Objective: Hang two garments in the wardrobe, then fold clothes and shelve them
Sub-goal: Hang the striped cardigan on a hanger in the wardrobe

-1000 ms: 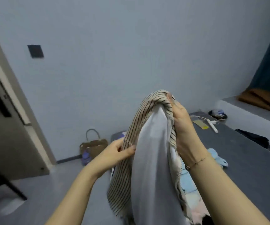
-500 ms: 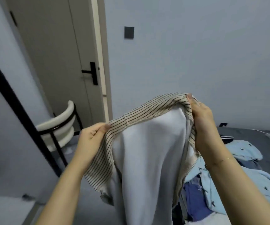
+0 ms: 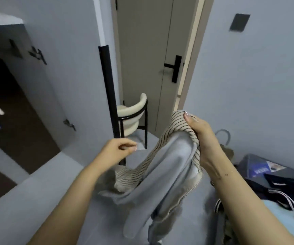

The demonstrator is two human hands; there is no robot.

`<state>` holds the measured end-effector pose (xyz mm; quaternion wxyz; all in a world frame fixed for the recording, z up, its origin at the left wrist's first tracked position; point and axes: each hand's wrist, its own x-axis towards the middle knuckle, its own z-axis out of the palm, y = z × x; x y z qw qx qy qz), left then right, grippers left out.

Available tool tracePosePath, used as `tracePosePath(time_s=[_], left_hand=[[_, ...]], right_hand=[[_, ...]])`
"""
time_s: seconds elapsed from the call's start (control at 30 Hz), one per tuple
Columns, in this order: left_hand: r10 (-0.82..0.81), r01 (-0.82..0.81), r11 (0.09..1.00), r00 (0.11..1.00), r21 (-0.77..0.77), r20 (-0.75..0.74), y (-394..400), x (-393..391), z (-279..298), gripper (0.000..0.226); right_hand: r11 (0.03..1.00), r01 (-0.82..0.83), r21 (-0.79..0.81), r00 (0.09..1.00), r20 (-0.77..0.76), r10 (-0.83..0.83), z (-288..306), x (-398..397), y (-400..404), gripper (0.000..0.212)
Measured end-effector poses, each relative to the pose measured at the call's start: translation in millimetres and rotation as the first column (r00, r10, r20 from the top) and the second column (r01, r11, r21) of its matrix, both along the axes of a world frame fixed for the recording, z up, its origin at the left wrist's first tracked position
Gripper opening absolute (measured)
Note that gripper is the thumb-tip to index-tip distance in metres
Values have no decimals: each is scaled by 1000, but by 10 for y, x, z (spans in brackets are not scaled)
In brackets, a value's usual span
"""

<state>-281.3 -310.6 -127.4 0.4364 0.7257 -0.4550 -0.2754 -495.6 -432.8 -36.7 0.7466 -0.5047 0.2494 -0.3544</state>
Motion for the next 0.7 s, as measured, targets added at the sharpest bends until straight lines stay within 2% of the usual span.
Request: tracePosePath(time_s=[0.1,0.17,0.23,0.3,0.37,0.43,0.5,0.57,0.67,0.7], left_hand=[[-50,54,998,973,13,-223,-45,-165,-480,30],[14,-18,1000,947,-9,-320,-151,-256,-745,37],[189,-204,978,945,-31,-267,-276,-238,-925,29],[363,-370,928,924,-47,-122,-324,-96,-1014,18],[449,-450,893,892,-15,-45,-252,88,-1060,30],[442,-441,896,897,60,-3,-167,207,-1109,29],[412,-402,907,908,125,-71,-178,190,-1133,14],[417,-397,908,882,131,-218,-317,79,-1131,24],[490,-474,870,811,131,-319,-590,-60,-1178,26],[480,-453,877,816,162,-322,-653,-88,-1195,30]], right_hand=[[981,-195,18,977,92,192,-14,383,-216,23],[959,-283,11,954,104,280,-35,618,-348,22],[938,-345,29,935,99,341,-63,818,-482,22],[918,-390,68,918,105,383,-87,971,-622,22],[895,-432,109,899,130,418,-103,1075,-744,23],[863,-485,140,872,154,464,-113,1191,-836,21],[817,-548,180,835,184,519,-97,1324,-867,21],[775,-593,218,804,206,558,-65,1479,-847,25],[727,-639,252,769,215,601,-28,1690,-792,30],[714,-650,262,760,224,610,-39,1743,-787,31]])
